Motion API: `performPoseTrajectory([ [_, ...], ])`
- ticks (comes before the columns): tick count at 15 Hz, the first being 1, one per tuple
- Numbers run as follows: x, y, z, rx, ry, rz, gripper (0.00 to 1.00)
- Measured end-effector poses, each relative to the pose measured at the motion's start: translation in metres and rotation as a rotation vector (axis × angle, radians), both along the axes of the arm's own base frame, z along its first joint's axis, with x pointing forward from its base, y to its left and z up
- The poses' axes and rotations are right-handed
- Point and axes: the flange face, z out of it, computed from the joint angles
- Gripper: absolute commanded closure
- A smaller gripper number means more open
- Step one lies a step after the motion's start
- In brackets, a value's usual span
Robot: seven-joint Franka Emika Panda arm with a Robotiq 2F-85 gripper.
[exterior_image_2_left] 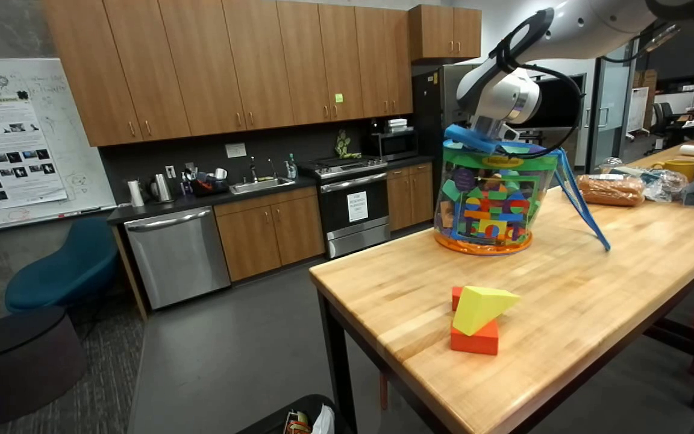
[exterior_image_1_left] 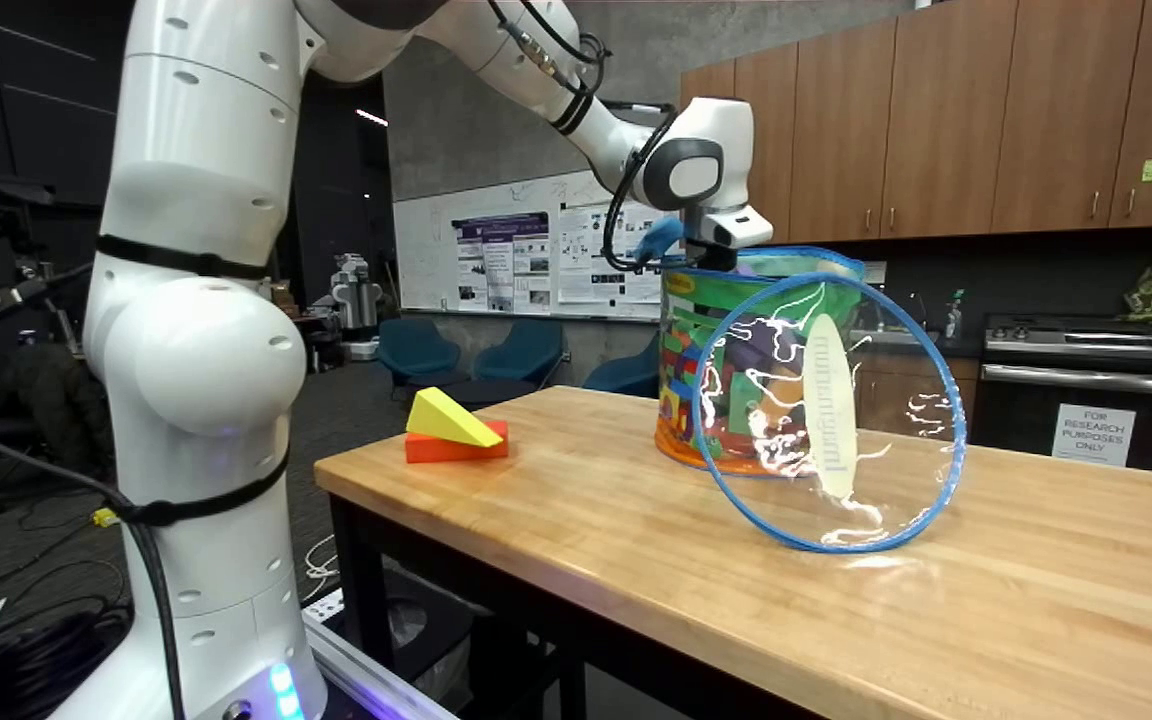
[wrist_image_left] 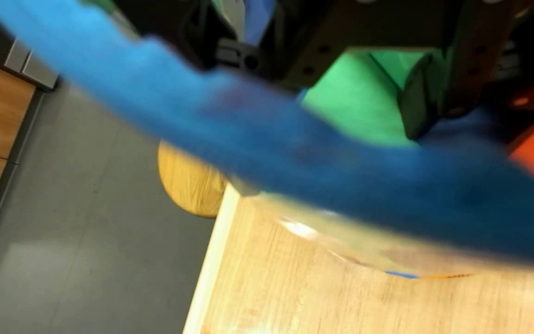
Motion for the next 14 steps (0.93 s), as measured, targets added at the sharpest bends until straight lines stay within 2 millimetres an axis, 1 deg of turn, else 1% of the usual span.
performPoseTrajectory([
  [3,-0.004,0.001,0.013,-0.009,-0.016,0.039,0.68],
  [8,-0.018,0.004,0.049,-0.019,-0.046,0.120,0.68],
  [14,-0.039,0.003,0.086,-0.018,-0.090,0.211,0.68],
])
